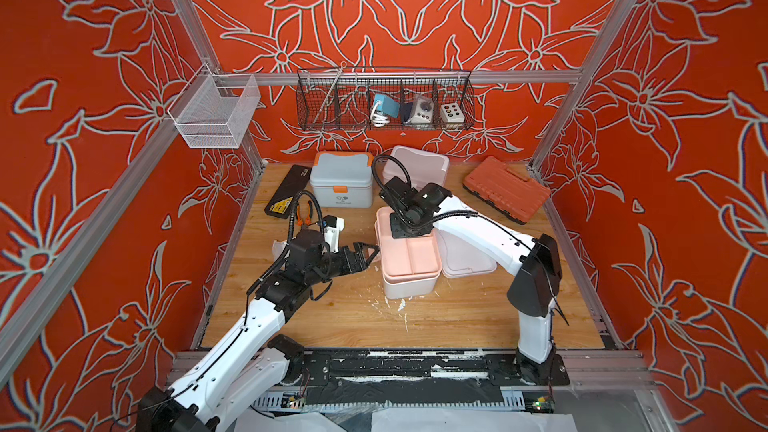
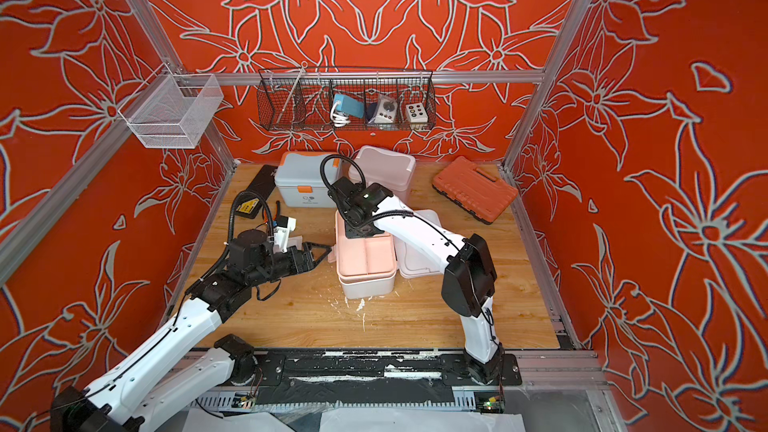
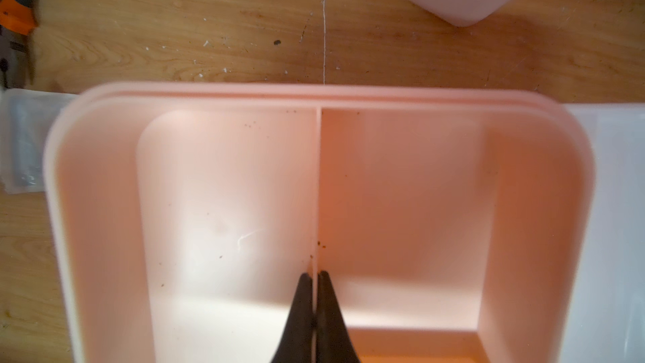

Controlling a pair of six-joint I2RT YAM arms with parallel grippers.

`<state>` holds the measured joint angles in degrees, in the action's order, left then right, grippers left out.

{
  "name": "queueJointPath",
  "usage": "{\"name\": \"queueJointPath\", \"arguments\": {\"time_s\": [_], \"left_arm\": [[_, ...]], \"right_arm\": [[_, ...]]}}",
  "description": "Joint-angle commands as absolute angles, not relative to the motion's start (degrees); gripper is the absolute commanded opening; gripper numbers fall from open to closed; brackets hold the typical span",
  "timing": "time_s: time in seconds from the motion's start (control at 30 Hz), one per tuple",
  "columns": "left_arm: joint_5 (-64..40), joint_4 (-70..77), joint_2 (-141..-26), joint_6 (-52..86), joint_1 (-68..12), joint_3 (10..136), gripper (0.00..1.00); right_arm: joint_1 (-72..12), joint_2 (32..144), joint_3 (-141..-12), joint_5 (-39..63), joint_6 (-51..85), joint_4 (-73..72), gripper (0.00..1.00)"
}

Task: Open first aid kits and take out gauze
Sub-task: Pick up the compartment layer from the first aid kit, then place the compartment layer in the first aid kit.

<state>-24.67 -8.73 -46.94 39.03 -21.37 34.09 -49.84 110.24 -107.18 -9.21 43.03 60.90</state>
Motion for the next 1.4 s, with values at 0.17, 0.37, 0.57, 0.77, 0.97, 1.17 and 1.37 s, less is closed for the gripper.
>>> {"name": "queueJointPath", "arguments": {"time_s": [0.17,0.37,0.57,0.77,0.97,1.17,1.37], "left_arm": [[-23.73,-11.04,-44.61,38.9,-21.09,37.34,0.98],[-22.91,-14.49,-41.93,37.56,-21.09,41.8,0.98],[-21.2,-17.05,-38.09,35.96,-21.09,45.14,0.98],[-20.51,-14.78,-33.02,33.51,-21.09,45.27,0.98],[-19.22,-10.73,-27.77,32.55,-21.09,41.89,0.98],[-17.96,-9.95,-28.23,32.08,-21.09,39.6,0.98],[-17.9,-9.07,-30.29,32.26,-21.09,39.15,0.98]], "right_arm": [[-49.97,104.33,-107.82,-11.71,43.13,61.25,0.0],[-49.8,95.18,-102.28,-10.02,37.91,54.06,0.0],[-47.79,81.86,-91.74,-4.85,32.33,46.92,0.0],[-41.02,65.89,-78.22,6.6,30.23,38.07,0.0],[-33.8,52.83,-69.22,16.31,29.08,35.27,0.0],[-31.04,46.12,-64.13,18.79,28.98,33.45,0.0],[-29.62,48.15,-63.46,20.33,29.72,31.98,0.0]]}}
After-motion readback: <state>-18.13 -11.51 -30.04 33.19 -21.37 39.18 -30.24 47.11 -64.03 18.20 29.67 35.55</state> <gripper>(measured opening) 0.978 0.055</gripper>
